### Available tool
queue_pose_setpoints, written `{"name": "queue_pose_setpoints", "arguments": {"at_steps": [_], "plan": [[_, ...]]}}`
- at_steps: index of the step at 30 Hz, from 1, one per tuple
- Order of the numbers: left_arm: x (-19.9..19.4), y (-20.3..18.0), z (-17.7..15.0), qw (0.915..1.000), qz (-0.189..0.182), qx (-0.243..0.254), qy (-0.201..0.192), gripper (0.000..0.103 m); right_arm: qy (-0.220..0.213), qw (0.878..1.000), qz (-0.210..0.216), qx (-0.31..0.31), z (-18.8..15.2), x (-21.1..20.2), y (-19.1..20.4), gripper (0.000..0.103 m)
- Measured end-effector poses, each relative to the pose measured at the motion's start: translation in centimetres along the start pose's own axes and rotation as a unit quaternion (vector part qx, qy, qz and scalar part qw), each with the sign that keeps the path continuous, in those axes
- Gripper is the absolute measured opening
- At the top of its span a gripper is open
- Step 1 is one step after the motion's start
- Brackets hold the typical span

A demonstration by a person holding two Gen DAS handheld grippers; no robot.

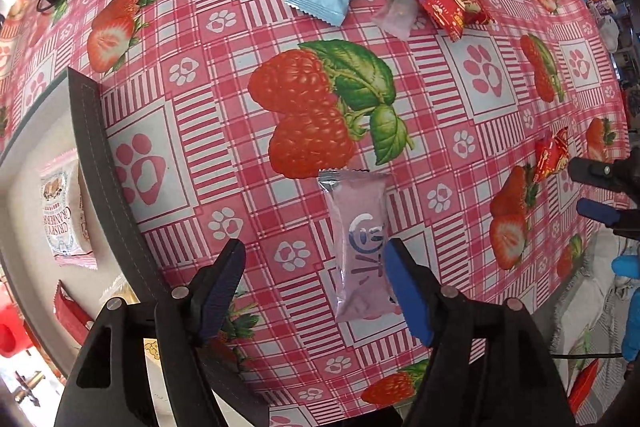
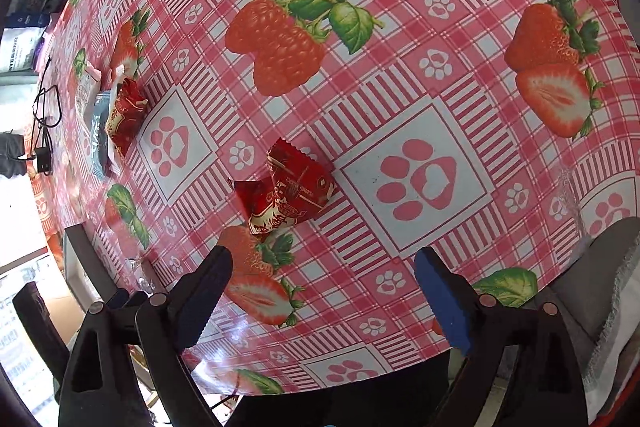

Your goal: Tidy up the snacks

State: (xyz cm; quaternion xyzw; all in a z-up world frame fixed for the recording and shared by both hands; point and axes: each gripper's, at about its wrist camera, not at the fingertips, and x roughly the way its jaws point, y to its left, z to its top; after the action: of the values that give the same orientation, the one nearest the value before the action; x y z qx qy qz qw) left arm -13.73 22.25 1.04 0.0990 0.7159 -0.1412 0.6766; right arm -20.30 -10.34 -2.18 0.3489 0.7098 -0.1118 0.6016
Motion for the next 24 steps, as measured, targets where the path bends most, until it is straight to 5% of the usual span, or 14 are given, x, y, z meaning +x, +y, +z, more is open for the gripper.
{"name": "queue_pose_setpoints", "arguments": {"at_steps": [8,12,17,21,24], "plan": [[2.3,-3.2,-0.3,0.9985,0.047,-0.027,0.011,0.079,0.014,0.993,0.06,0.096,2.7,2.4,-0.8,0.093],[3.2,-4.9,-0.5,0.9983,0.053,-0.022,0.01,0.084,0.024,0.999,-0.003,0.03,3.2,3.0,0.8,0.082],[4.7,-5.1,0.3,0.9967,0.052,-0.056,0.027,0.103,0.027,0.991,-0.07,-0.112,1.9,3.4,3.8,0.043],[5.2,-5.3,-0.1,0.9963,0.046,-0.065,0.033,0.103,0.004,0.961,-0.15,-0.232,0.0,2.9,3.5,0.04],[5.3,-4.8,0.1,0.9962,0.044,-0.067,0.034,0.103,0.02,0.959,-0.123,-0.256,-0.7,2.8,1.3,0.05]]}}
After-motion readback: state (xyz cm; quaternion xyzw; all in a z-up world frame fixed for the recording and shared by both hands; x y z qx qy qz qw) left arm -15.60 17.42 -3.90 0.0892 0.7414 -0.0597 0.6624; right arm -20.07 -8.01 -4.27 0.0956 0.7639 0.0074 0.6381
